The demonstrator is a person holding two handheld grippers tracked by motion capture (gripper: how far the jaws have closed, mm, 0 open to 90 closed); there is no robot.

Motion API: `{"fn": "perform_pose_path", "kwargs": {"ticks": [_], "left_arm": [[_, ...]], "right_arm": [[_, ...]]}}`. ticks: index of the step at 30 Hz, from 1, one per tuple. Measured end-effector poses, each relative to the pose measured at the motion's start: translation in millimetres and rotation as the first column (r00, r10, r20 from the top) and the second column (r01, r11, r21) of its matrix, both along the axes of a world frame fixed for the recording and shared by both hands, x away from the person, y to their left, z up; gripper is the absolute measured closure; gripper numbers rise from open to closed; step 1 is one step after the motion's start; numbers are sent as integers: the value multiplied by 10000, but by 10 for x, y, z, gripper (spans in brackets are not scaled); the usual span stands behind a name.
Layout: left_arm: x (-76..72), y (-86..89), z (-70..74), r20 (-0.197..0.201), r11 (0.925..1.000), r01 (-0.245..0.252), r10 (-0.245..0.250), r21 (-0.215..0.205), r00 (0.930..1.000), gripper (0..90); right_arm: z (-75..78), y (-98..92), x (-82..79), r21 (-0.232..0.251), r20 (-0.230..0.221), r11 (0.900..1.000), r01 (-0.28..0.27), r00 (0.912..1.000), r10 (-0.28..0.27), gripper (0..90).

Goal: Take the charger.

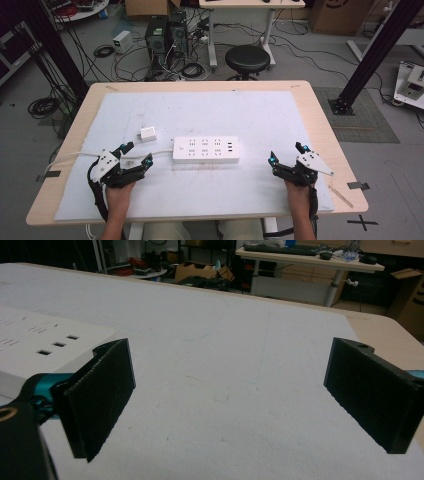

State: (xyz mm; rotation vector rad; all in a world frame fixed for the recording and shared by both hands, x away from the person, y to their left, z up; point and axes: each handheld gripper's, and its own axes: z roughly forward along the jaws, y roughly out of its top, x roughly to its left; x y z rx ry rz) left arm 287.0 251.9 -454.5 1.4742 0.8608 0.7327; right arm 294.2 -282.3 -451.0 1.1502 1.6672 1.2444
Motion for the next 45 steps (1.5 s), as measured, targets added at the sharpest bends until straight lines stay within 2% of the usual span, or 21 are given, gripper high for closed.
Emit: {"fn": "perform_pose_path", "kwargs": {"ticks": [10, 15, 17, 23, 25, 27, 31, 34, 35, 36, 38, 45], "left_arm": [[-5, -2, 0, 67, 10000, -1, 0, 48, 10000, 173], [-8, 3, -2, 90, 10000, 27, -27, -38, 10000, 173], [-7, 8, -3, 95, 10000, 19, -19, -80, 10000, 173], [12, 29, 3, -90, 9995, -18, 15, -307, 10000, 173], [30, 23, 16, -246, 9999, 16, -21, -166, 9997, 173], [37, 23, 51, -167, 10000, -3, 2, -60, 9999, 174], [73, 58, 236, 165, 9994, 324, -321, -154, 9993, 173], [130, 92, 422, 373, 9972, 744, -747, 99, 9965, 173], [130, 92, 422, 373, 9972, 744, -747, 99, 9965, 173], [184, 115, 552, 445, 9944, 1030, -1039, 231, 9936, 173], [239, 131, 681, 490, 9908, 1301, -1319, 381, 9901, 173], [402, 135, 1056, 717, 9764, 1923, -1997, 980, 9772, 173]], "right_arm": [[0, 2, 7, -64, -38, 10000, -67, 10000, 67, 62], [2, 18, 7, -101, -127, 9999, -39, 9999, 37, 62], [0, 9, 7, -164, -36, 9998, -84, 10000, 83, 62], [1, 7, 13, -142, -68, 9998, -132, 9999, 131, 62], [1, 6, 16, -137, -65, 9998, -147, 9999, 146, 62], [1, 5, 14, -120, -57, 9998, -164, 9999, 163, 62], [2, 5, 15, -124, -69, 9998, -163, 9998, 162, 62], [1, 12, 10, -121, -85, 9998, -146, 9999, 145, 62], [1, 12, 10, -121, -85, 9998, -146, 9999, 145, 62], [1, 11, 10, -134, -82, 9998, -150, 9999, 149, 62], [1, 6, 14, -124, -58, 9998, -166, 9998, 166, 62], [2, 3, 9, -70, -54, 9999, -133, 9999, 133, 62]]}}
